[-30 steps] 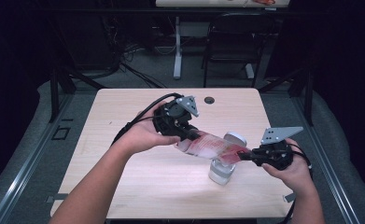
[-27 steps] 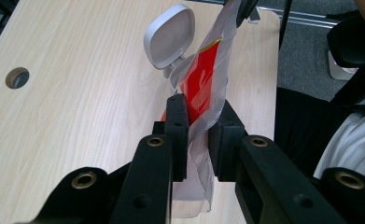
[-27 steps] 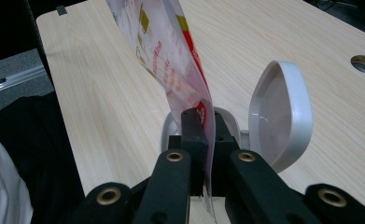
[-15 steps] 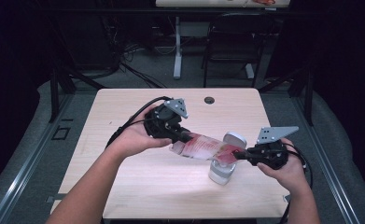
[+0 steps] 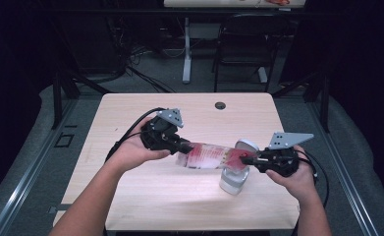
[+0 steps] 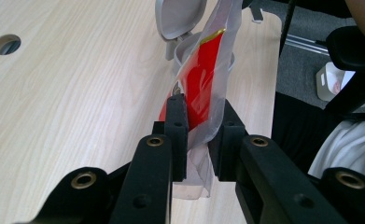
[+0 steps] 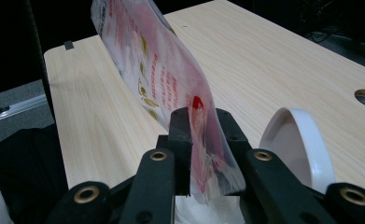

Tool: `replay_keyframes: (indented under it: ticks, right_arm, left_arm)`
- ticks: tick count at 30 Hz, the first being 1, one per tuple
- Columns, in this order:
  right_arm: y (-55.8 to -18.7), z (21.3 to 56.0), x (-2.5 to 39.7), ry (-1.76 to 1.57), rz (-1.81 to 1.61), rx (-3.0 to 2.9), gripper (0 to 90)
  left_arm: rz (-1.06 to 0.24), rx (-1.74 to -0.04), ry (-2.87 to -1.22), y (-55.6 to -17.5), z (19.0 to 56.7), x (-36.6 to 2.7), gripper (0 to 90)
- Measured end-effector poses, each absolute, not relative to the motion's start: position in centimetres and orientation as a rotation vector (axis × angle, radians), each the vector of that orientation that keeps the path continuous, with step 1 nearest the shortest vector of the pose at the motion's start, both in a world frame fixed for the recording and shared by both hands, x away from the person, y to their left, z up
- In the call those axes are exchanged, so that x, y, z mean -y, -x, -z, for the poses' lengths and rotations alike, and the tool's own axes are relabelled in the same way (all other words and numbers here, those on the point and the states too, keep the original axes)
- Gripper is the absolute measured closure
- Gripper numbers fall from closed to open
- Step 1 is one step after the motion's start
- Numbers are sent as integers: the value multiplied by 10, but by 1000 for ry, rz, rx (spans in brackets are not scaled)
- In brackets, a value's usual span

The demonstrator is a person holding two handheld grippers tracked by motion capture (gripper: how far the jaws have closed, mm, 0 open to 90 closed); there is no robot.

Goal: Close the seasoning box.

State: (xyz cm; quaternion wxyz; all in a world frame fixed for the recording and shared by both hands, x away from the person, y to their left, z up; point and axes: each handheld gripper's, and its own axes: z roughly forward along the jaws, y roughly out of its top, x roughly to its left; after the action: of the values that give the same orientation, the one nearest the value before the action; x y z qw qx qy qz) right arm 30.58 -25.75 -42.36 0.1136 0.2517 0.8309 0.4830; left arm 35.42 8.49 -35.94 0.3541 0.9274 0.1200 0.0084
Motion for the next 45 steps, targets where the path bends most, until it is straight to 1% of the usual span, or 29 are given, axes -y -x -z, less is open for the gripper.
replay_keyframes:
  ticks: [13, 23, 29, 33, 42, 45]
  right_arm:
    - [-308, 426, 257, -745, -1455, -2427, 784]
    - [-311, 427, 246, -724, -1420, -2464, 752]
    - [-311, 434, 249, -762, -1454, -2426, 762]
    - [-309, 444, 254, -791, -1528, -2388, 769]
    - [-311, 455, 254, -808, -1528, -2396, 797]
    - [-312, 456, 252, -814, -1512, -2407, 782]
  left_arm:
    - [-6, -333, -2349, -353, 372, -101, 797]
    - [4, -364, -2315, -353, 384, -116, 792]
    - [11, -379, -2313, -354, 393, -123, 785]
    - [12, -393, -2307, -354, 399, -125, 781]
    - [30, -420, -2303, -356, 411, -129, 774]
    - [33, -421, -2311, -356, 412, -129, 769]
